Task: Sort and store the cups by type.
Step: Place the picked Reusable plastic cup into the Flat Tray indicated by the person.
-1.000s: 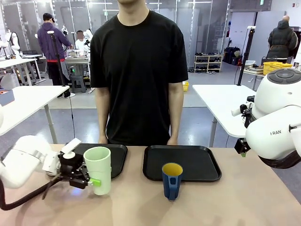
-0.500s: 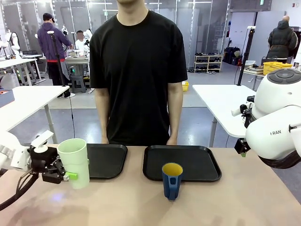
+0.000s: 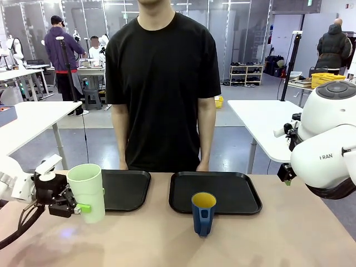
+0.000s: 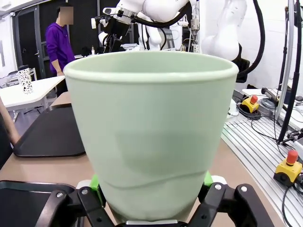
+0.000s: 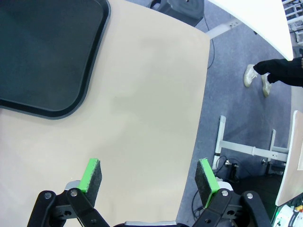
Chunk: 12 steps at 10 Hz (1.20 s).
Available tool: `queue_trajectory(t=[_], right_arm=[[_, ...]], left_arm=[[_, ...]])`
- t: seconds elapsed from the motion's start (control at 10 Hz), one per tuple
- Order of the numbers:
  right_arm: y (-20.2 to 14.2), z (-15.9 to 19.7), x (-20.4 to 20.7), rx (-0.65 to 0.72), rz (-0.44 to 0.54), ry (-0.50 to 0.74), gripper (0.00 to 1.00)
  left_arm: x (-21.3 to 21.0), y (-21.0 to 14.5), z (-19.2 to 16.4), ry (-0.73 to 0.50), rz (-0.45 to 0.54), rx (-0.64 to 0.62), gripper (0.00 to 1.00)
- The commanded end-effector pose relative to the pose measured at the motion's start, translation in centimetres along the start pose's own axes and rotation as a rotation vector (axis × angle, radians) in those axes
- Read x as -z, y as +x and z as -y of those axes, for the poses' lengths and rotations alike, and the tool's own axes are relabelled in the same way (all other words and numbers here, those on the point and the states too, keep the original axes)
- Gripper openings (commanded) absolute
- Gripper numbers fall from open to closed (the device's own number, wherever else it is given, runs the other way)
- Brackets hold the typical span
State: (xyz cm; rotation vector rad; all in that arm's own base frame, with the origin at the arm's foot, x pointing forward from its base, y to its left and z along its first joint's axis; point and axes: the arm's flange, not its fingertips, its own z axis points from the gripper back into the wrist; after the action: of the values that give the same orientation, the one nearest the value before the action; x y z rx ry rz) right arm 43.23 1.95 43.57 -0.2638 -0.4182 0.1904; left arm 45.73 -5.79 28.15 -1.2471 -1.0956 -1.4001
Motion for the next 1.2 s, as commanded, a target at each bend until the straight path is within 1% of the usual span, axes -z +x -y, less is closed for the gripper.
queue_trajectory(t=[0.0, 1.1], right_arm=[[-0.02, 0.0, 0.06, 0.0, 0.001, -0.001, 1.0], [-0.02, 0.0, 0.06, 0.0, 0.001, -0.001, 1.0]], left_arm=[[0.06, 0.16, -0.14, -0.001, -0.001, 0.003, 0.41], [0.06, 0.16, -0.14, -0.001, -0.001, 0.003, 0.41]])
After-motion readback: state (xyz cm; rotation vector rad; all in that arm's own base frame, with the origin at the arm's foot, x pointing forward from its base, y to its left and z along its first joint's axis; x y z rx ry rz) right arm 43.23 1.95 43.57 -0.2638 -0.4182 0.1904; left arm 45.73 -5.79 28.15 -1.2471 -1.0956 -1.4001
